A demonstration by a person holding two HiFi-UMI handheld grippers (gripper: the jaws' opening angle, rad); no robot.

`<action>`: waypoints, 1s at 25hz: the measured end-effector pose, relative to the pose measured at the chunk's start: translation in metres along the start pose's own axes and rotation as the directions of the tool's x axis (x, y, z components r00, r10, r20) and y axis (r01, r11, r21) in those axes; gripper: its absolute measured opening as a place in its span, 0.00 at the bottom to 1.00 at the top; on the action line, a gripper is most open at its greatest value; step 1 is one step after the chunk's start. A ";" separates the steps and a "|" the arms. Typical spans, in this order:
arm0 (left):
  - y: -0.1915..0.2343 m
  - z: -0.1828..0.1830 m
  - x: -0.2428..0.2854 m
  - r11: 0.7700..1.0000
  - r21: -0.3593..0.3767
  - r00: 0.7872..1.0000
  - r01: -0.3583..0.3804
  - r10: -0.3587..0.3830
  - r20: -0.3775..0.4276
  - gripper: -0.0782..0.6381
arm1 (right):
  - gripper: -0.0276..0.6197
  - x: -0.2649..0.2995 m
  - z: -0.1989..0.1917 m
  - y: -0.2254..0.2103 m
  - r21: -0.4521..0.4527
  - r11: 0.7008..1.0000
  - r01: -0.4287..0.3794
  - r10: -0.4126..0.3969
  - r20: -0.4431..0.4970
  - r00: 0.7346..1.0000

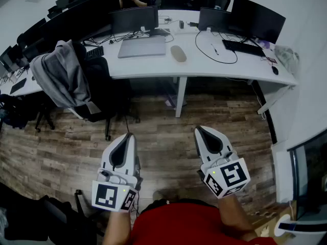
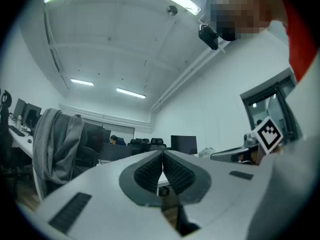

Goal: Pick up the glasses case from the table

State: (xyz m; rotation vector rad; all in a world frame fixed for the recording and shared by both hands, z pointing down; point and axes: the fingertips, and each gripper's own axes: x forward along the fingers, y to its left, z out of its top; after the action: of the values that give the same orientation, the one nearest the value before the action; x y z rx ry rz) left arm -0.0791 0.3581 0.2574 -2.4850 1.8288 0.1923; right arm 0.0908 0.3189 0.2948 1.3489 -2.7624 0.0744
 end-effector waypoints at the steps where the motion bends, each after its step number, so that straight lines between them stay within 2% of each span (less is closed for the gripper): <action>1: 0.001 0.000 0.000 1.000 0.000 1.000 0.000 0.000 0.001 0.12 | 0.05 0.001 0.000 0.001 -0.003 1.000 0.001 -0.001 0.000 1.000; 8: 0.017 0.001 -0.004 1.000 -0.004 1.000 0.004 -0.004 0.006 0.12 | 0.05 0.014 0.000 0.012 -0.014 1.000 0.015 -0.015 -0.002 1.000; 16: 0.054 0.000 -0.011 1.000 -0.007 0.999 0.024 -0.024 0.032 0.12 | 0.05 0.043 -0.002 0.033 0.001 0.999 0.043 -0.043 0.021 0.999; 25: 0.097 -0.012 0.016 0.999 -0.029 0.999 0.034 -0.033 0.033 0.12 | 0.05 0.090 -0.003 0.031 -0.015 0.998 0.065 -0.065 0.014 0.998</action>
State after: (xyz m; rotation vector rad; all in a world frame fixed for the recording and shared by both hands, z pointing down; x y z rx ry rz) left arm -0.1660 0.3126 0.2708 -2.5148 1.7831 0.2582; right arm 0.0115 0.2678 0.3043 1.4396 -2.7210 0.0410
